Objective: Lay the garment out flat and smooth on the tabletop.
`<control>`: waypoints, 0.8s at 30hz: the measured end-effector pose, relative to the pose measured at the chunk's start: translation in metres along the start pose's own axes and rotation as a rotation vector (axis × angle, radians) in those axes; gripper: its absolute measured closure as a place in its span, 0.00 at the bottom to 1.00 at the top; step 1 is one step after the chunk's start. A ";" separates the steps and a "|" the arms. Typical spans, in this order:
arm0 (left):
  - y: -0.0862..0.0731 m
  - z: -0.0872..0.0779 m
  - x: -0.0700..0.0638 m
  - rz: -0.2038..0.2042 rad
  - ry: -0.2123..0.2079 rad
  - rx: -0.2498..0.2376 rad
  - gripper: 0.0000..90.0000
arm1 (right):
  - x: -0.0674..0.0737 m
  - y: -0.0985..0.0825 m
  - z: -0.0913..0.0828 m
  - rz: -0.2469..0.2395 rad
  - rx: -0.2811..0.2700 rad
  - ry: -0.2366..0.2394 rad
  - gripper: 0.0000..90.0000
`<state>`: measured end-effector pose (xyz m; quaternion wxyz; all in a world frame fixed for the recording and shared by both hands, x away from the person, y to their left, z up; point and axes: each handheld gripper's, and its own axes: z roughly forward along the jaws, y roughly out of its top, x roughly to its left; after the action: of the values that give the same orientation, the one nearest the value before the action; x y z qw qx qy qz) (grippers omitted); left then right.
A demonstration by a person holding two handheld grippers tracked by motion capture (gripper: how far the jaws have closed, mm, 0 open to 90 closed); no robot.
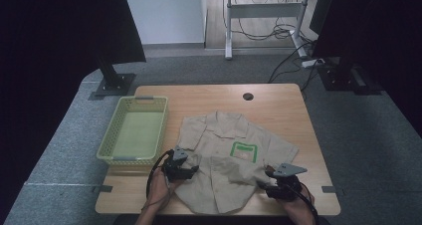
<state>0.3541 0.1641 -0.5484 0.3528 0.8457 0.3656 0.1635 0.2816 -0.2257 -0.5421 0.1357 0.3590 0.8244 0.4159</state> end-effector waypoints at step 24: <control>0.000 0.004 0.009 -0.004 0.003 -0.033 0.38 | -0.019 0.028 -0.059 0.111 -0.110 -0.068 0.38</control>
<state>0.3621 0.1684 -0.5515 0.3663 0.8387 0.3653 0.1701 0.2773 -0.2623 -0.4857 0.1600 0.4100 0.7741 0.4550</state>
